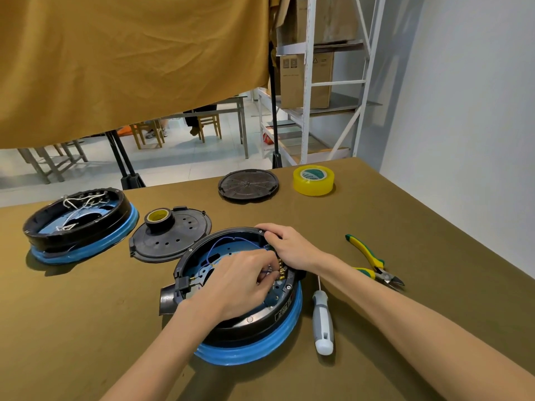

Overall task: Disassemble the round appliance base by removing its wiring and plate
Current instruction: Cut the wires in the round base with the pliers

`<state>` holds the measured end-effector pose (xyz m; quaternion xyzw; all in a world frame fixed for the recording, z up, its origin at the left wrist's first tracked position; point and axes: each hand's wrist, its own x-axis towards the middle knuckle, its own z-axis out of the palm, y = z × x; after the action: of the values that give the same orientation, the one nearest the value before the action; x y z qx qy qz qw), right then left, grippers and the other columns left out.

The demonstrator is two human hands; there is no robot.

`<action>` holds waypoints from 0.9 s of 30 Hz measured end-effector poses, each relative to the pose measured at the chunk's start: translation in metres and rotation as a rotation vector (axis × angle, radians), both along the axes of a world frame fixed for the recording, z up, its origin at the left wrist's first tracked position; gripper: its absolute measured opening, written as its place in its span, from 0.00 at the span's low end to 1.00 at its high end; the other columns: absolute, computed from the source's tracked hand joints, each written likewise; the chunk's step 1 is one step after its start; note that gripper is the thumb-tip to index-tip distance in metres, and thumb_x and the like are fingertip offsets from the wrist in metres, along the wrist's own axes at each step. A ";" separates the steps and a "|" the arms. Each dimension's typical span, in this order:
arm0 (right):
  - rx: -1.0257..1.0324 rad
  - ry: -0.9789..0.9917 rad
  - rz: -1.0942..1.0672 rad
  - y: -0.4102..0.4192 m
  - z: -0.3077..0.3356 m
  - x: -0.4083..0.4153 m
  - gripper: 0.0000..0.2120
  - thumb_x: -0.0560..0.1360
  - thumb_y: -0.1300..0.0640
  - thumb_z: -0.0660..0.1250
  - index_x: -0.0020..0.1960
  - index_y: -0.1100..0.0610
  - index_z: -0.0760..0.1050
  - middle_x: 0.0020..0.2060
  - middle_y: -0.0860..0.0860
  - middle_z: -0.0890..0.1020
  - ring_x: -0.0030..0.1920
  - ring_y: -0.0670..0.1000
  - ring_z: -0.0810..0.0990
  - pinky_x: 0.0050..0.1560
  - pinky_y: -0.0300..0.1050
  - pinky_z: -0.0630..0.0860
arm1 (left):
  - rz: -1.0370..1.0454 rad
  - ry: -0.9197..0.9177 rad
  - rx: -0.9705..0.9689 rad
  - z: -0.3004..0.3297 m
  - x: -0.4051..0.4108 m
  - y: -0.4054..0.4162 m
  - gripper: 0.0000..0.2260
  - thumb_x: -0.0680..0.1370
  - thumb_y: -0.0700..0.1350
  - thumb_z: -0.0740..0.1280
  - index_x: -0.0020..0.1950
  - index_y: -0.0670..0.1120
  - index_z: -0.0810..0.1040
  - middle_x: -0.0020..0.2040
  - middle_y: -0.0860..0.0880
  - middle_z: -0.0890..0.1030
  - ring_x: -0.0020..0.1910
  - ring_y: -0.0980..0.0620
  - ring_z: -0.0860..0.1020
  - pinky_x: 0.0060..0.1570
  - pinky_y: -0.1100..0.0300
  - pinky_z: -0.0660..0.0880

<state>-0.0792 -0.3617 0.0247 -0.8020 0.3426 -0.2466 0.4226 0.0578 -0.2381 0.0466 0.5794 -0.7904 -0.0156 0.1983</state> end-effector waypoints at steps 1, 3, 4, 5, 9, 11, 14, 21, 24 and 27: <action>0.007 -0.012 0.005 0.000 0.000 0.000 0.15 0.86 0.56 0.53 0.65 0.46 0.76 0.56 0.42 0.82 0.58 0.41 0.79 0.61 0.34 0.73 | 0.000 0.009 0.010 0.000 -0.001 0.000 0.02 0.81 0.51 0.64 0.49 0.57 0.76 0.38 0.59 0.75 0.38 0.61 0.73 0.34 0.67 0.63; 0.013 -0.022 0.004 0.000 0.000 0.001 0.15 0.86 0.57 0.53 0.63 0.44 0.75 0.54 0.39 0.82 0.56 0.38 0.79 0.56 0.29 0.72 | 0.009 0.015 0.015 -0.002 0.000 -0.001 0.03 0.81 0.52 0.64 0.48 0.58 0.76 0.37 0.60 0.75 0.38 0.62 0.73 0.34 0.67 0.63; 0.016 -0.024 0.000 0.000 0.000 0.000 0.15 0.87 0.56 0.53 0.64 0.45 0.75 0.55 0.40 0.82 0.56 0.37 0.79 0.56 0.28 0.72 | 0.012 0.018 0.016 -0.002 0.001 -0.001 0.03 0.81 0.53 0.64 0.49 0.58 0.76 0.37 0.59 0.75 0.37 0.62 0.73 0.35 0.66 0.65; 0.015 -0.026 0.001 0.000 -0.001 0.000 0.15 0.87 0.56 0.53 0.65 0.47 0.75 0.57 0.41 0.81 0.56 0.36 0.78 0.56 0.27 0.71 | 0.014 0.024 0.019 -0.003 0.002 -0.002 0.03 0.82 0.53 0.64 0.49 0.57 0.77 0.38 0.58 0.77 0.38 0.61 0.74 0.36 0.64 0.68; 0.007 -0.027 0.014 -0.001 -0.001 -0.001 0.17 0.87 0.57 0.53 0.70 0.53 0.75 0.60 0.46 0.81 0.58 0.38 0.78 0.56 0.26 0.70 | 0.019 0.043 0.028 -0.005 0.005 -0.003 0.03 0.82 0.52 0.65 0.48 0.57 0.76 0.38 0.58 0.78 0.38 0.60 0.74 0.36 0.60 0.72; 0.005 -0.038 0.015 -0.001 0.000 -0.001 0.16 0.87 0.58 0.53 0.68 0.52 0.76 0.59 0.47 0.81 0.58 0.41 0.79 0.58 0.30 0.71 | 0.003 0.061 0.037 -0.007 0.004 -0.004 0.04 0.81 0.51 0.65 0.47 0.57 0.76 0.37 0.58 0.77 0.40 0.60 0.75 0.36 0.63 0.69; 0.021 -0.045 0.021 0.000 0.001 0.000 0.16 0.87 0.58 0.53 0.67 0.51 0.76 0.58 0.47 0.82 0.59 0.44 0.80 0.60 0.34 0.74 | -0.002 0.070 0.042 -0.008 0.003 -0.004 0.04 0.81 0.51 0.66 0.47 0.57 0.76 0.37 0.59 0.77 0.41 0.61 0.74 0.36 0.67 0.67; 0.010 -0.026 0.015 0.002 0.003 0.000 0.17 0.87 0.58 0.53 0.70 0.56 0.75 0.62 0.50 0.82 0.62 0.48 0.79 0.67 0.45 0.73 | 0.003 0.084 0.029 -0.008 0.004 -0.004 0.05 0.81 0.51 0.66 0.46 0.56 0.76 0.38 0.58 0.78 0.39 0.60 0.75 0.37 0.64 0.69; 0.011 -0.018 0.017 0.002 0.004 -0.001 0.18 0.87 0.58 0.53 0.71 0.56 0.75 0.62 0.50 0.81 0.63 0.48 0.78 0.68 0.47 0.73 | -0.010 0.084 0.033 -0.008 0.003 -0.003 0.05 0.81 0.49 0.66 0.45 0.56 0.75 0.38 0.59 0.77 0.40 0.60 0.74 0.38 0.64 0.68; 0.011 -0.016 0.008 0.003 0.005 -0.001 0.18 0.87 0.58 0.53 0.71 0.55 0.75 0.63 0.49 0.81 0.64 0.47 0.78 0.68 0.44 0.72 | 0.036 0.118 0.017 -0.008 0.010 -0.005 0.05 0.82 0.50 0.66 0.46 0.57 0.76 0.37 0.60 0.78 0.40 0.61 0.75 0.35 0.65 0.65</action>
<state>-0.0801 -0.3590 0.0293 -0.7990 0.3374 -0.2494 0.4307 0.0676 -0.2429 0.0386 0.5932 -0.7666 -0.0530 0.2401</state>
